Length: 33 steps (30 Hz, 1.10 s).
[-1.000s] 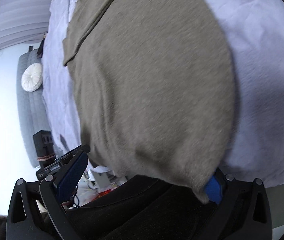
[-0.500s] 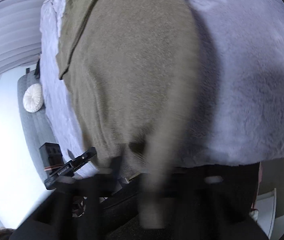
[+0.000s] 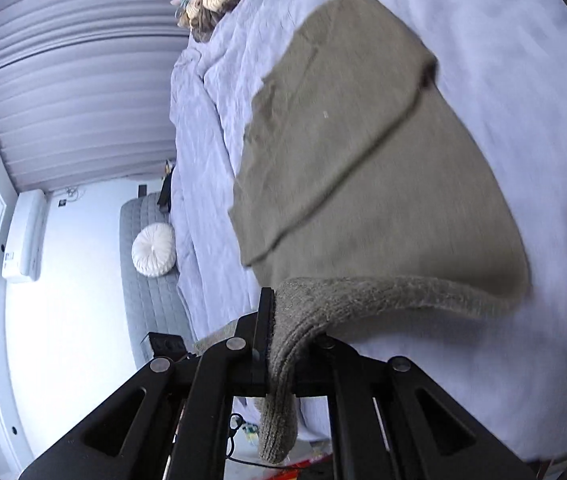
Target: Fold small clothes
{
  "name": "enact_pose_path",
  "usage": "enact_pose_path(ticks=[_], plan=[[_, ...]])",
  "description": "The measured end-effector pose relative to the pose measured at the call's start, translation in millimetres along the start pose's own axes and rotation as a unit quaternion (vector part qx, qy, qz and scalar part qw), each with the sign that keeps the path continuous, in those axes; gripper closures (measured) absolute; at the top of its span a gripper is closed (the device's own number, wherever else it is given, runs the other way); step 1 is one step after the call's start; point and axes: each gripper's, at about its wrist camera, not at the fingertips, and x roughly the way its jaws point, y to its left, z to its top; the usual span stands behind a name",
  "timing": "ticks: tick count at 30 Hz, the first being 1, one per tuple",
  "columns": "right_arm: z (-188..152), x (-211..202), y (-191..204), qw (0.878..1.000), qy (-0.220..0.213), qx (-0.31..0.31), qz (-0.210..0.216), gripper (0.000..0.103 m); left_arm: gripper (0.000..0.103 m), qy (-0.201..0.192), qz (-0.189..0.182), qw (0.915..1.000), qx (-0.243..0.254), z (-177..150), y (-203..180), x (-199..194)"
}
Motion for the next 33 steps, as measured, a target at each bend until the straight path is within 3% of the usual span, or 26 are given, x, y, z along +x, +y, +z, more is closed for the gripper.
enact_pose_path(ticks=[3, 4, 5, 7, 10, 12, 15, 18, 25, 28, 29, 32, 33], plan=[[36, 19, -3, 0.999, -0.007, 0.023, -0.022, 0.097, 0.088, -0.01, 0.055, 0.9983, 0.02, 23, -24, 21], [48, 21, -8, 0.999, -0.009, 0.029, -0.033, 0.097, 0.076, -0.012, 0.068, 0.9974, 0.023, 29, -24, 22], [59, 26, -11, 0.998, -0.012, 0.036, -0.047, 0.095, 0.053, -0.016, 0.088, 0.9957, 0.024, 33, -27, 26], [76, 26, -19, 0.997, -0.013, 0.054, -0.062, 0.093, 0.025, -0.051, 0.127, 0.9899, 0.036, 36, -37, 24], [95, 26, -27, 0.997, -0.002, 0.069, -0.045, 0.076, 0.024, -0.073, 0.142, 0.9856, 0.056, 40, -41, 19], [98, 22, -22, 0.997, -0.001, 0.057, -0.05, 0.039, 0.024, -0.059, 0.166, 0.9823, 0.062, 42, -40, 21], [104, 11, -7, 0.995, 0.01, -0.018, -0.101, 0.038, 0.024, -0.041, 0.203, 0.9731, 0.101, 40, -45, 25], [107, 9, 3, 0.981, 0.028, -0.093, -0.17, 0.038, 0.024, -0.022, 0.228, 0.9641, 0.134, 39, -48, 40], [111, 42, 23, 0.929, 0.043, -0.236, -0.28, 0.038, 0.024, 0.007, 0.219, 0.9628, 0.158, 71, -52, 99], [116, 59, 26, 0.902, 0.021, -0.271, -0.336, 0.038, 0.024, 0.022, 0.218, 0.9609, 0.169, 85, -48, 121], [122, 64, 21, 0.9, 0.013, -0.261, -0.349, 0.038, 0.024, 0.029, 0.22, 0.9599, 0.171, 89, -46, 128], [132, 67, 2, 0.92, 0.014, -0.207, -0.332, 0.04, 0.026, 0.029, 0.214, 0.9629, 0.161, 95, -41, 135], [131, 70, -1, 0.921, 0.016, -0.203, -0.332, 0.053, 0.033, 0.026, 0.212, 0.9638, 0.159, 95, -40, 134]])
